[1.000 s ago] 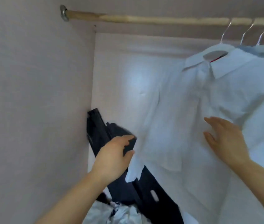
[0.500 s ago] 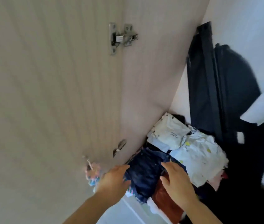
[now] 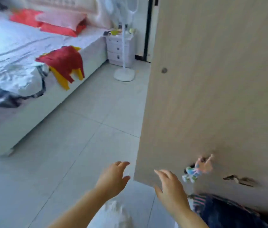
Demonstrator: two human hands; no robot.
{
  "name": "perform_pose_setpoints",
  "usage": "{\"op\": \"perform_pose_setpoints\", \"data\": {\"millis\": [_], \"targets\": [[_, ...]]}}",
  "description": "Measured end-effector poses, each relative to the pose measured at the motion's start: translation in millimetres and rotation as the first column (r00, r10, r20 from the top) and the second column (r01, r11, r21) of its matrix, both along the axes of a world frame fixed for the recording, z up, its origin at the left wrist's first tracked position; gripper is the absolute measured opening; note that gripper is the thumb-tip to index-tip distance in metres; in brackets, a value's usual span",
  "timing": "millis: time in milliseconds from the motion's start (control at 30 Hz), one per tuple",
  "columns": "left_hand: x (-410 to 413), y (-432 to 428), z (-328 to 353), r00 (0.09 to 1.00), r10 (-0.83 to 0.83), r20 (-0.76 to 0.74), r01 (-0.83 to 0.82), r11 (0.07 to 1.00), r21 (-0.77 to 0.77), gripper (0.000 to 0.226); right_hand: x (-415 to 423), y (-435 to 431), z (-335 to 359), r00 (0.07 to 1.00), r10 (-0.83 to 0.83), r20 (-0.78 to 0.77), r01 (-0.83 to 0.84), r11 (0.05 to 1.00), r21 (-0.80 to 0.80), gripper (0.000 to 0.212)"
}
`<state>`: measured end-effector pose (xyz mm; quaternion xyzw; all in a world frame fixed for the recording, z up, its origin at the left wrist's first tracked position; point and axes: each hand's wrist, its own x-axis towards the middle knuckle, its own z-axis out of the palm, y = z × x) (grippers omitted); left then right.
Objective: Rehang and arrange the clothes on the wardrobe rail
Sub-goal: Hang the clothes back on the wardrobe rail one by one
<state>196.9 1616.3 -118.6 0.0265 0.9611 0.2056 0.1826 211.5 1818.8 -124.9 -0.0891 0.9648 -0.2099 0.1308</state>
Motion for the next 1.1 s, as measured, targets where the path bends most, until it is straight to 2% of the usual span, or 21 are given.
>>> {"op": "perform_pose_setpoints", "data": {"millis": [67, 167, 267, 400, 500, 800, 1100], "targets": [[17.8, -33.6, 3.3, 0.984, 0.179, -0.015, -0.178, 0.984, 0.015, 0.05, -10.7, -28.6, -2.2, 0.986, 0.164, 0.009, -0.164, 0.986, 0.028, 0.048], [43.6, -83.4, 10.3, 0.923, 0.384, -0.035, -0.384, 0.923, -0.003, 0.05, -25.8, -75.5, -0.5, 0.954, 0.299, 0.014, -0.3, 0.953, 0.043, 0.044], [63.0, -131.6, 14.9, 0.841, 0.538, -0.052, -0.539, 0.842, -0.008, 0.049, -40.0, -128.6, 5.3, 0.911, 0.411, -0.01, -0.411, 0.911, 0.011, 0.044], [72.3, -192.3, 14.6, 0.743, 0.666, -0.064, -0.666, 0.746, 0.024, 0.05, -63.2, -202.0, 12.3, 0.855, 0.517, -0.042, -0.516, 0.856, 0.016, 0.047], [67.8, -240.2, 14.4, 0.688, 0.723, -0.066, -0.722, 0.691, 0.044, 0.049, -83.3, -257.3, 15.0, 0.824, 0.564, -0.052, -0.563, 0.826, 0.033, 0.048], [19.1, -379.5, 17.8, 0.615, 0.786, -0.068, -0.782, 0.619, 0.072, 0.048, -151.4, -415.9, 21.9, 0.753, 0.654, -0.069, -0.648, 0.756, 0.088, 0.048], [-66.6, -496.5, 7.7, 0.548, 0.83, -0.102, -0.831, 0.554, 0.041, 0.049, -254.3, -548.7, 12.6, 0.67, 0.74, -0.061, -0.735, 0.672, 0.093, 0.048]]}}
